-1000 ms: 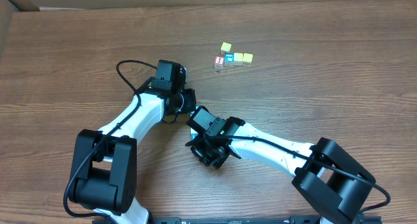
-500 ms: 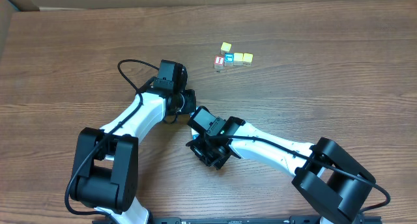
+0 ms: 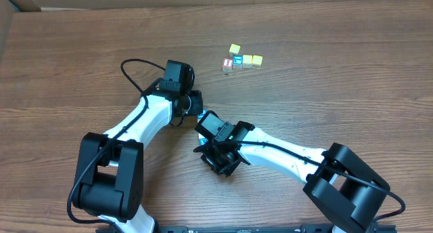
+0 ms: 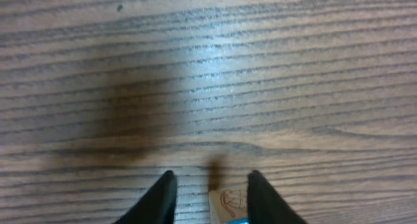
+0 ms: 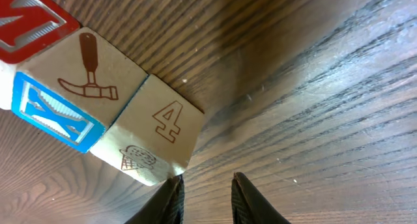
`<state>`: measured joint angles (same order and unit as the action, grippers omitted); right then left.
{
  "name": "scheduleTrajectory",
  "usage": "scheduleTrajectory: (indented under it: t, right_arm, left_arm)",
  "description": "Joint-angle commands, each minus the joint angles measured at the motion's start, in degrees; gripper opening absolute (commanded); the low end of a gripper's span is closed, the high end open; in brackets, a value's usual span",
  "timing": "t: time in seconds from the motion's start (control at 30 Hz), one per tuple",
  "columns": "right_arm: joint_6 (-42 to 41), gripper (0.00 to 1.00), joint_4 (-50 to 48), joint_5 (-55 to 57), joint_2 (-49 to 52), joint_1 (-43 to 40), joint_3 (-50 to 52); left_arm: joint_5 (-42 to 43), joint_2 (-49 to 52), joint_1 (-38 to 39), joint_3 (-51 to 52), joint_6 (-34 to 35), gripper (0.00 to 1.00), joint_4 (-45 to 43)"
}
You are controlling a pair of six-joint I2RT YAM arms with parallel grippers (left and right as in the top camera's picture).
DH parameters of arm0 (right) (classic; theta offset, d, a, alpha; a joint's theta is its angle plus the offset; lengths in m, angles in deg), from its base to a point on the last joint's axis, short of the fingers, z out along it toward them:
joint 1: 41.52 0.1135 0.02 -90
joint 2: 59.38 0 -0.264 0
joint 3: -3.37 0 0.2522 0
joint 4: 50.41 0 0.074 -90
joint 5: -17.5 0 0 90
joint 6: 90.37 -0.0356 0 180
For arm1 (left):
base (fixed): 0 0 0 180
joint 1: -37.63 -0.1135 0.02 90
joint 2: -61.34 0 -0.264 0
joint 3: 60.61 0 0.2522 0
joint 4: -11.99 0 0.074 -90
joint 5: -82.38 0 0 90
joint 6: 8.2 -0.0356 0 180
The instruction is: Flip 5 blocks
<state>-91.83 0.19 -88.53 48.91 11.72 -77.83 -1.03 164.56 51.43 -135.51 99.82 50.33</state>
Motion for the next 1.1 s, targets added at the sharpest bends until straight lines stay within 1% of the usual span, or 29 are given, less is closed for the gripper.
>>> scheduleTrajectory:
  t: [0.0, 0.1, 0.13, 0.37, 0.43, 0.5, 0.57, 0.6, 0.7, 0.73, 0.8, 0.87, 0.9, 0.93, 0.97, 1.0, 1.03, 1.07]
  right_arm:
    - [-0.04, 0.26, -0.04, 0.94, 0.17, -0.35, -1.14]
    - [-0.02, 0.25, -0.04, 0.92, 0.17, -0.35, -1.14]
    - [-0.02, 0.23, -0.04, 0.90, 0.17, -0.35, -1.14]
    - [0.39, 0.13, -0.04, -2.21, 0.17, -0.37, -1.14]
    - [0.52, 0.12, -0.04, -3.50, 0.17, -0.37, -1.14]
    - [2.19, 0.10, -0.07, -4.20, 0.15, -0.37, -1.22]
    - [5.07, 0.06, -0.09, -4.72, -0.04, -0.37, -1.31]
    - [6.60, 0.05, -0.04, -4.70, -0.31, -0.42, -1.31]
    - [16.22, 0.04, 0.02, -4.15, -1.90, -1.29, -2.01]
    - [20.72, 0.04, 0.55, -3.85, -2.75, -2.05, -2.75]
    - [28.57, 0.04, 3.32, -2.78, -4.48, -4.02, -4.79]
    - [39.15, 0.04, 6.97, -2.47, -6.32, -6.73, -7.41]
    - [44.39, 0.05, 8.94, -2.45, -7.04, -8.04, -8.55]
    - [49.13, 0.05, 11.19, -1.90, -7.74, -9.66, -9.68]
    - [51.58, 0.05, 13.16, -0.74, -8.24, -11.06, -10.45]
    - [52.81, 0.05, 14.82, 0.85, -8.52, -12.44, -10.95]
    - [52.96, 0.05, 16.33, 2.71, -8.66, -13.97, -11.19]
    - [53.00, 0.05, 17.27, 3.56, -8.66, -15.26, -11.19]
  left_arm:
    - [-0.83, 0.92, 0.35, -1.29, -0.02, 0.38, -0.20]
    - [-0.83, 0.92, 0.35, -1.31, -0.02, 0.44, -0.20]
    - [-0.83, 0.92, 0.35, -1.42, -0.02, 0.45, -0.20]
    - [-0.61, 0.92, 0.35, -4.28, 0.24, 0.45, 1.01]
    - [-0.61, 0.92, 0.35, -5.95, 0.24, 0.48, 2.32]
    - [-0.61, 0.92, 0.22, -8.13, 0.26, 0.49, 4.22]
    - [-0.66, 0.92, -0.35, -11.02, 1.20, 0.48, 7.17]
    - [-0.63, 0.92, -0.83, -12.66, 2.25, 0.47, 8.92]
    - [-0.61, 0.90, -3.15, -17.86, 5.29, 0.46, 14.93]
    - [-0.61, 0.90, -4.02, -19.39, 5.66, 0.47, 16.72]
    - [-0.61, 0.90, -6.14, -22.56, 5.84, 0.51, 20.57]
    - [-0.68, 0.90, -8.74, -25.40, 5.79, 0.52, 24.41]
    - [-0.76, 0.90, -10.16, -26.53, 5.81, 0.51, 26.34]
    - [-0.74, 0.90, -11.45, -27.36, 5.81, 0.48, 27.98]
    - [-0.68, 0.90, -12.92, -27.96, 5.84, 0.42, 29.59]
    - [-0.46, 0.92, -14.10, -28.13, 5.84, 0.33, 30.75]
    - [-0.35, 0.92, -15.43, -28.15, 5.84, 0.19, 32.11]
    - [-0.37, 0.92, -16.68, -28.13, 5.81, 0.11, 33.66]
